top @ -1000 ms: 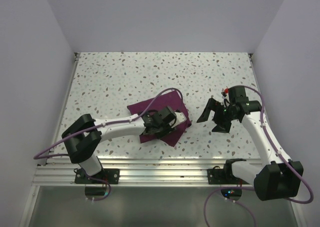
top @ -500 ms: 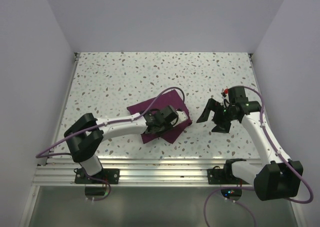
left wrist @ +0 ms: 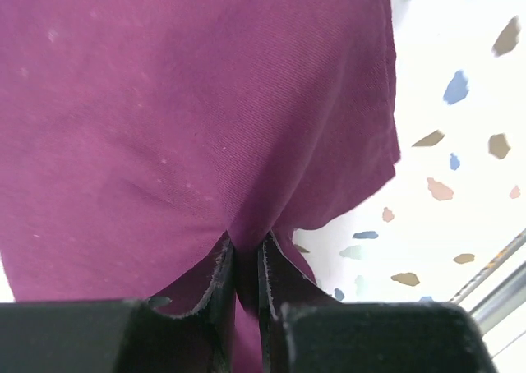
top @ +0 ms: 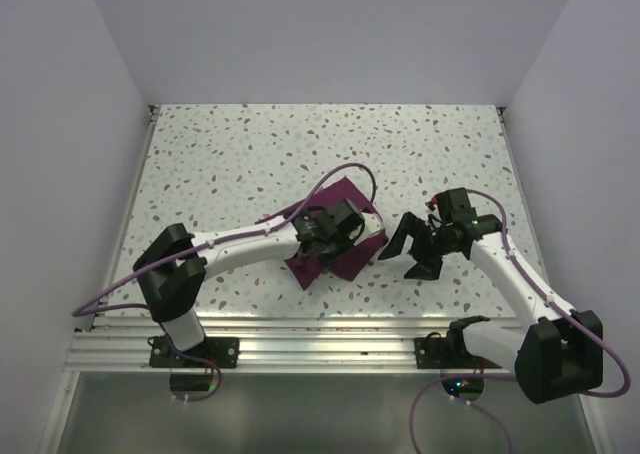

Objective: Prepare the surgical pack

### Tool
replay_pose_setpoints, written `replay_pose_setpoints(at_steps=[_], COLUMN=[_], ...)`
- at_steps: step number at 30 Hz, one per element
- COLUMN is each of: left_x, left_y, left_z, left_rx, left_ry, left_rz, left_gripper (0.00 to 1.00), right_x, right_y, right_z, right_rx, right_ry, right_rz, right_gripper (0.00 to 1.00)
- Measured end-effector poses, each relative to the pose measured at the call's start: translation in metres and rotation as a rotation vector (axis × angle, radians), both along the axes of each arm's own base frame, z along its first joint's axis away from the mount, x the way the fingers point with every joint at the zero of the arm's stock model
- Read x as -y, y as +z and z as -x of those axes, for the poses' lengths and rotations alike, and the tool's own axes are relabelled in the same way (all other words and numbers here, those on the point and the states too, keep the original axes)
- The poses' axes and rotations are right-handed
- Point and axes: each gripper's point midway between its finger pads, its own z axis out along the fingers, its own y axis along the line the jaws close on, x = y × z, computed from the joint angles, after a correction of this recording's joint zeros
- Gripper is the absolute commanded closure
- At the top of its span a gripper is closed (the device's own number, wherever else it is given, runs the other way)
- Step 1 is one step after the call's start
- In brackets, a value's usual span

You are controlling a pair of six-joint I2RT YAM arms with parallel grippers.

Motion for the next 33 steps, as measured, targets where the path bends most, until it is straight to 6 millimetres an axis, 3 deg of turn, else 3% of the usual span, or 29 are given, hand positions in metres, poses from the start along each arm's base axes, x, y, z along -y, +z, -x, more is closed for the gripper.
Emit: replay_pose_setpoints(at_steps=[3, 5, 8, 13, 15, 19, 24, 33], left_x=[0.009, 0.014, 0.017, 0.019, 0.019, 0.020, 0.019, 0.023], left_y=[0.010, 0.013, 0.013, 0.010, 0.008, 0.006, -0.001, 0.003], left_z=[-0.002, -0.003, -0.002, 0.002, 0.003, 0.005, 0.015, 0.042], left_rx=[-0.006, -0.011, -0.027, -0.061, -0.073, -0.088, -0.121, -0.103], left_ry=[0.007, 0.009, 0.006, 0.002, 0.001, -0.001, 0.011, -0.028], left_rz=[0.023, 0.034, 0.041, 0.037, 0.037, 0.042, 0.050, 0.045], left_gripper=[1.00, 1.00, 1.00, 0.99, 0.85, 0.69, 0.56, 0.55], right_x=[-0.015, -0.021, -0.026, -0.029, -0.030, -0.031, -0.031, -0.031], right_y=[0.004, 0.006, 0.004, -0.003, -0.003, -0.003, -0.005, -0.006], right_z=[-0.004, -0.009, -0.015, -0.018, -0.020, -0.022, -0.022, -0.022], right_rx=[0.021, 0.040, 0.053, 0.024, 0.027, 0.031, 0.022, 0.023], right_ry=[0.005, -0.015, -0.087, -0.146, -0.152, -0.155, -0.154, -0.148], right_rz=[-0.026, -0.051, -0.096, -0.119, -0.124, -0.127, -0.123, -0.121], right_gripper=[0.21, 0.36, 0.42, 0.44, 0.43, 0.42, 0.42, 0.41])
